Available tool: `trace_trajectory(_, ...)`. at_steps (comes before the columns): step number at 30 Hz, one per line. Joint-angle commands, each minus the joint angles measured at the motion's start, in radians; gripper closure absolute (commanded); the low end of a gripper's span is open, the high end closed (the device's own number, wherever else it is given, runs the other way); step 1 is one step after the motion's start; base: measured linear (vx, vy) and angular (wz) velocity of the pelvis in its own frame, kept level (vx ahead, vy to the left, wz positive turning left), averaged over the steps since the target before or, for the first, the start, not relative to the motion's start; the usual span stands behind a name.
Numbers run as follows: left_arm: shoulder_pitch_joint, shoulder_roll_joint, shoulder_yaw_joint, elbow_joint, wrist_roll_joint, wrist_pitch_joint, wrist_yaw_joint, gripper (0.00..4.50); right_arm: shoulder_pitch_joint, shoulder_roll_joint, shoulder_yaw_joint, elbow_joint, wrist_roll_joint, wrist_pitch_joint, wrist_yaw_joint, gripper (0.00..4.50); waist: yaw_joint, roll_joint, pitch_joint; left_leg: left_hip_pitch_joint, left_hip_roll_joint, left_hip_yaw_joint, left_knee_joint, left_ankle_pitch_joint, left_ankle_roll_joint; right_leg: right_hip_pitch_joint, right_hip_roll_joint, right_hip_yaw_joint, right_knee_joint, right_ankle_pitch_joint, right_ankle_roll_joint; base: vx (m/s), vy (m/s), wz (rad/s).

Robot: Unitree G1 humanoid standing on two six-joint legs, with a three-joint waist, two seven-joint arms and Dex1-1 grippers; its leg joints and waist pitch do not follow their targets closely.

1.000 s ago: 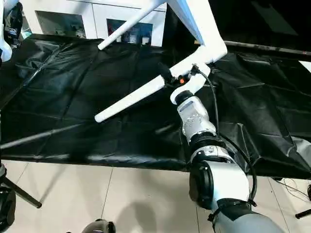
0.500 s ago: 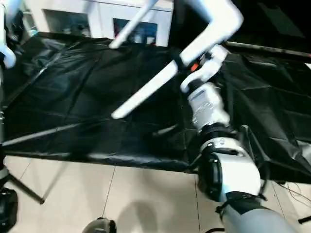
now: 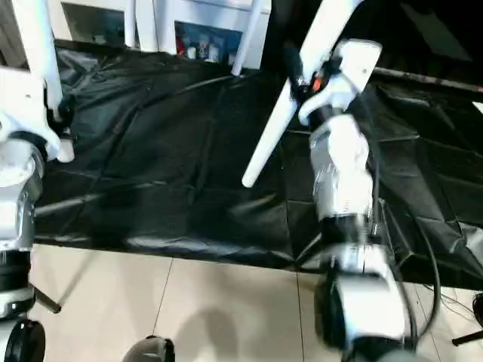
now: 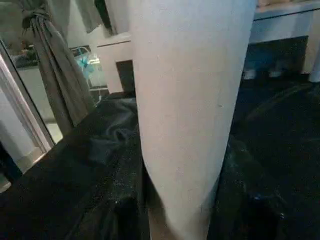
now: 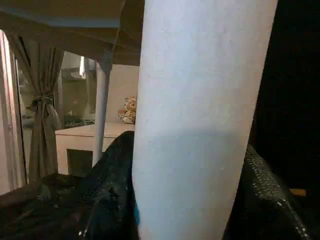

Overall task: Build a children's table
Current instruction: Flip table

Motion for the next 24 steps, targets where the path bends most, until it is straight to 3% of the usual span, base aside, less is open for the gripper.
trace_trajectory(1,0.007,0.019,-0.009,-0.017,0.016,-0.049,0.022,2.94,0.064,-0.018,0.066,-0.067,-0.109,0.010,-0.003,2.63,-0.010,0.031,-0.094,0.077,0.045,-0.033,-0.077,-0.184,-0.090,0.022,-0.055,0.029,-0.052,0.110,-0.129,0.000,0.000,0.00)
trace_trajectory(3,0.031,0.008,-0.004,-0.013,0.003,-0.063,0.014,2.94,0.102,-0.008,0.089,-0.083,-0.143,0.006,-0.023,2.63,-0.013,0.030,-0.089,0.077,0.044,-0.034,-0.084,-0.237,-0.107,0.020,-0.057,0.030,-0.059,0.050,-0.119,0.000,0.000,0.00)
trace_trajectory(5,0.049,0.002,-0.004,-0.007,-0.003,-0.072,0.007,2.94,0.133,0.003,0.111,-0.099,-0.171,0.007,-0.043,2.63,-0.018,0.027,-0.080,0.083,0.045,-0.035,-0.094,-0.344,-0.134,0.014,-0.062,0.036,-0.077,-0.093,-0.105,0.000,0.000,0.00)
trace_trajectory(8,0.068,0.002,-0.008,0.006,-0.005,-0.072,0.002,2.94,0.169,0.001,0.160,-0.105,-0.219,-0.008,-0.045,2.63,-0.021,0.025,-0.076,0.094,0.046,-0.042,-0.100,-0.453,-0.161,0.006,-0.065,0.040,-0.093,-0.212,-0.084,0.000,0.000,0.00)
trace_trajectory(11,0.097,0.017,-0.026,0.026,0.003,-0.073,-0.006,2.94,0.193,-0.005,0.200,-0.098,-0.260,-0.026,-0.062,2.63,-0.025,0.026,-0.072,0.101,0.046,-0.047,-0.105,-0.522,-0.173,-0.001,-0.063,0.041,-0.099,-0.259,-0.077,0.000,0.000,0.00)
trace_trajectory(14,0.119,0.024,-0.040,0.023,0.006,-0.074,0.005,2.94,0.210,0.009,0.199,-0.028,-0.255,-0.048,-0.070,2.63,-0.028,0.021,-0.069,0.111,0.046,-0.051,-0.106,-0.602,-0.179,-0.007,-0.066,0.042,-0.109,-0.340,-0.080,0.000,0.000,0.00)
trace_trajectory(17,0.128,0.024,-0.054,0.016,-0.011,-0.066,-0.028,2.94,0.207,0.012,0.187,0.015,-0.245,-0.055,-0.072,2.63,-0.034,0.017,-0.068,0.107,0.044,-0.057,-0.110,-0.613,-0.174,0.000,-0.071,0.042,-0.113,-0.368,-0.082,0.000,0.000,0.00)
trace_trajectory(18,0.131,0.024,-0.059,0.013,-0.019,-0.060,-0.043,2.38,0.205,0.012,0.183,0.027,-0.241,-0.058,-0.073,2.63,-0.035,0.022,-0.067,0.110,0.045,-0.058,-0.112,-0.622,-0.176,-0.003,-0.070,0.042,-0.115,-0.375,-0.081,0.000,0.000,0.00)
trace_trajectory(19,0.134,0.026,-0.063,0.011,-0.022,-0.063,-0.051,2.24,0.200,0.016,0.170,0.044,-0.223,-0.061,-0.076,2.63,-0.040,0.022,-0.066,0.114,0.044,-0.061,-0.113,-0.652,-0.182,-0.006,-0.067,0.042,-0.117,-0.388,-0.079,0.000,0.000,0.00)
trace_trajectory(20,0.137,0.026,-0.066,0.011,-0.022,-0.067,-0.054,2.24,0.196,0.020,0.160,0.057,-0.207,-0.063,-0.078,2.07,-0.043,0.021,-0.066,0.117,0.045,-0.066,-0.115,-0.690,-0.188,-0.007,-0.066,0.039,-0.120,-0.409,-0.078,0.000,0.000,0.00)
trace_trajectory(24,0.150,0.019,-0.052,0.027,-0.036,-0.083,-0.042,1.79,0.179,0.017,0.143,0.101,-0.167,-0.078,-0.056,1.77,-0.051,0.023,-0.068,0.115,0.043,-0.072,-0.120,-0.716,-0.190,-0.002,-0.066,0.036,-0.121,-0.395,-0.093,0.000,0.000,0.00)
